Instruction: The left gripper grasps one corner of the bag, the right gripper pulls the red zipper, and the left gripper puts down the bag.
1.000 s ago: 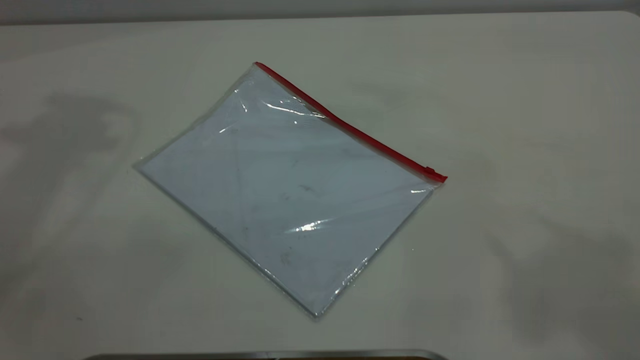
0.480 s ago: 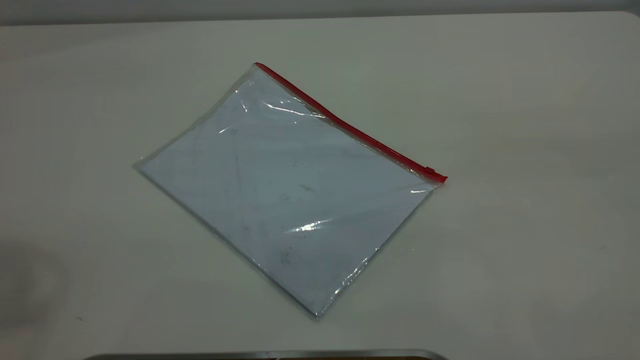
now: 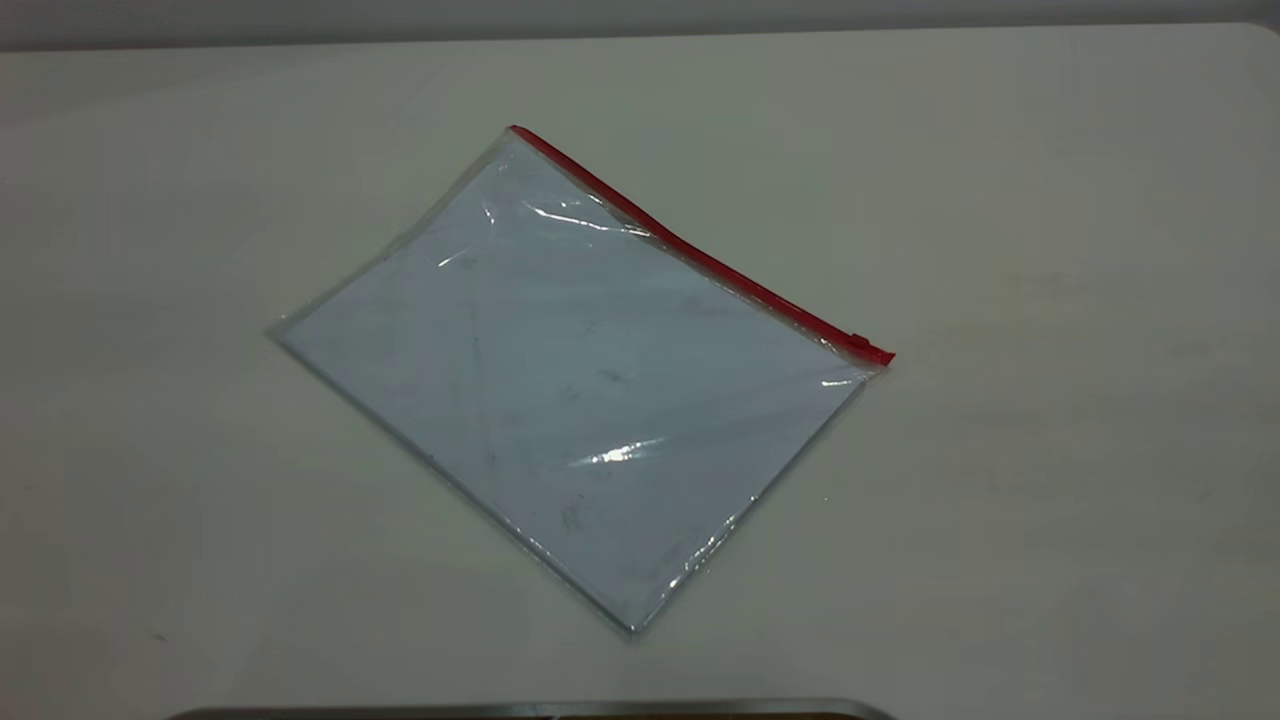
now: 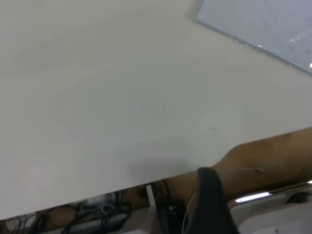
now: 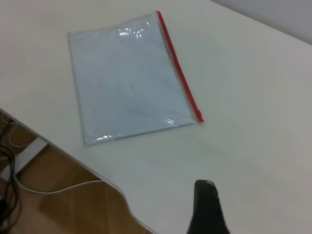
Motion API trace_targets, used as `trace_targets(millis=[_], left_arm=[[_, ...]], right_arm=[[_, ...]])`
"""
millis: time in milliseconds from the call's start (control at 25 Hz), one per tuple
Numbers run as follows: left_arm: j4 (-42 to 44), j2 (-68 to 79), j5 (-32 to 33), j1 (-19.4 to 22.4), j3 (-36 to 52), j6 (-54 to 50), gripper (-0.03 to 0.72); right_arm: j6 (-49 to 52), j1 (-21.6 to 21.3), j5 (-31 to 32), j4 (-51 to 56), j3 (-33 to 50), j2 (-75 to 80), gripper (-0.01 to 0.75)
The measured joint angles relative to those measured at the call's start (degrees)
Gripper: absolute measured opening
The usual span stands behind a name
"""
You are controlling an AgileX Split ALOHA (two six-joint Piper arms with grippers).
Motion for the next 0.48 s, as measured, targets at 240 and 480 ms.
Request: trace_targets(millis=[240,480], left_arm=[[0.0,-10.0,0.0,0.0,6.9,0.1,0.59],[-0.6,-17.3,0.0,0.0,12.7,0.0,0.59]], right_arm=[[0.0,0.0,-0.1,-3.3,3.6,-2.0,0.564],[0.2,0.0,-1.2,-3.5,5.0,-2.1,0.564]])
